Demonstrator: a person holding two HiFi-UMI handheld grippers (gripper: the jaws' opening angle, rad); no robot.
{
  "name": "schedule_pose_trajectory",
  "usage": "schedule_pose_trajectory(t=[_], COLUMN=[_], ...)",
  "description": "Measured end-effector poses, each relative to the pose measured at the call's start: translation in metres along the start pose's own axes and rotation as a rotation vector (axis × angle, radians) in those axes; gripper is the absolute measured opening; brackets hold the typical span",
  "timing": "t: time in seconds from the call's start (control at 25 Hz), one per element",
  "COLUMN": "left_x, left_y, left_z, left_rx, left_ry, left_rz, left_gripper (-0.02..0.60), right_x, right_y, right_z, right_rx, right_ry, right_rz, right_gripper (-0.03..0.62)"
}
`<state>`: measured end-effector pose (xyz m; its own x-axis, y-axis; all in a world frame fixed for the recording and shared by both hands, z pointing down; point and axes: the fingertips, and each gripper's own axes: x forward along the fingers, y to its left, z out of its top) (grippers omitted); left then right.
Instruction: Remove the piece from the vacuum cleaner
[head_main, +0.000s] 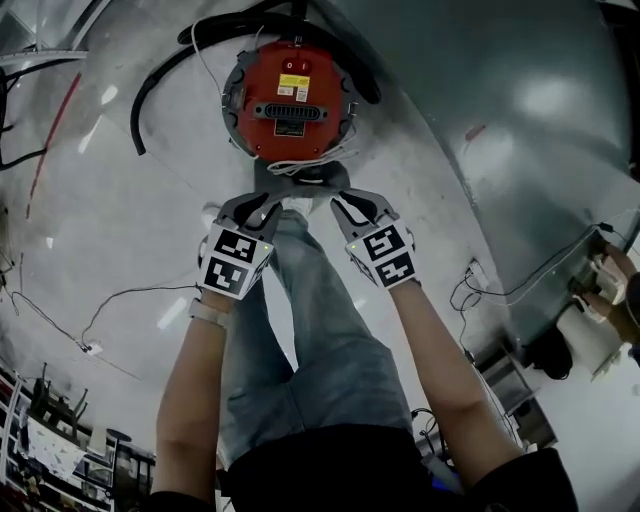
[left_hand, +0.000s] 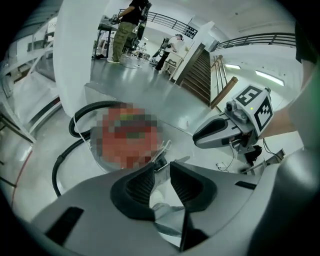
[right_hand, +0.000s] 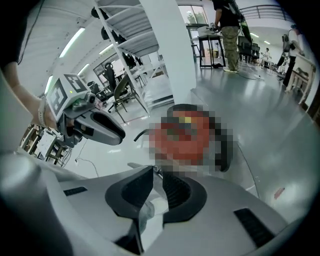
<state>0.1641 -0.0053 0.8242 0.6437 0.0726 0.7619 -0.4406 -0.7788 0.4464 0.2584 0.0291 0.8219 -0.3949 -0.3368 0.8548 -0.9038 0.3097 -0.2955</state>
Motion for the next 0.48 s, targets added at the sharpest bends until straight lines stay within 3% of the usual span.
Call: schedule_pose_trajectory(t=[0.12, 0.48], left_x=[0.018, 0.07], left_y=[0.01, 0.015], left_z=[-0.009, -0.042], left_rx=[-0.027, 0.011], left_ry=[0.02, 0.079], left_rz=[-0.01, -0.042], left_gripper=[0.1, 0.1], right_x=[0.019, 0.069], right_y=[-0.005, -0.018], right_z=[-0.009, -0.048], right_rx=[-0.03, -0.146], right_ry=[0.033, 0.128], right_rz=[0.009, 0.022], right_gripper=[0.069, 0.069])
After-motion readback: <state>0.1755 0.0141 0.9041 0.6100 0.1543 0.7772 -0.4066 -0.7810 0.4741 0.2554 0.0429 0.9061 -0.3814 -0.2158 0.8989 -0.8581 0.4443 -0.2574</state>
